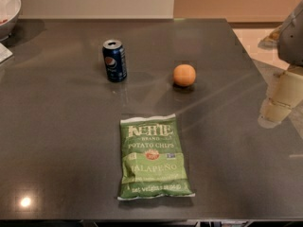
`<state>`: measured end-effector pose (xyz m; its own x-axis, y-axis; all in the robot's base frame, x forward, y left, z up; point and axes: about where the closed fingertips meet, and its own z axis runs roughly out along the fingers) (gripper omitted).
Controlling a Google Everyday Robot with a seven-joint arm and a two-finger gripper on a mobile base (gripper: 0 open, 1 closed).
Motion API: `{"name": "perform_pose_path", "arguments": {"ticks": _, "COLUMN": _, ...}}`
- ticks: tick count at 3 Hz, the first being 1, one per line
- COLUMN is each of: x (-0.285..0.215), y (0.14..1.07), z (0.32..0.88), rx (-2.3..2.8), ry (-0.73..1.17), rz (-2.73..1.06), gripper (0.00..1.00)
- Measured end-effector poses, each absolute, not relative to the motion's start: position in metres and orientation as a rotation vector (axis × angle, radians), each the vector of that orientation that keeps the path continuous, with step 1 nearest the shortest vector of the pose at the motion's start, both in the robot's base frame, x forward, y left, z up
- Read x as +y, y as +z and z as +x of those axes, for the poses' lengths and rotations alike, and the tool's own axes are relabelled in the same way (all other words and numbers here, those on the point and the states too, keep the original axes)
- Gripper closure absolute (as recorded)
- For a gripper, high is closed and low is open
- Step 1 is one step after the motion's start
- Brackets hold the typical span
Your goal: Pick pepsi can
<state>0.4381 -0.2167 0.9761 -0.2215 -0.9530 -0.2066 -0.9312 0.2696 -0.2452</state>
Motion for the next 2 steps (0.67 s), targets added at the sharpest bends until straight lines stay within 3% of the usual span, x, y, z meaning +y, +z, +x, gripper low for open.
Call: {"name": "perform_pose_path", "arguments": {"ticks": 2, "x": -0.203, "y": 0.977, "z": 0.461, "rx": 2.197, "ry": -0.062, "rz": -1.71, "gripper": 0.0}}
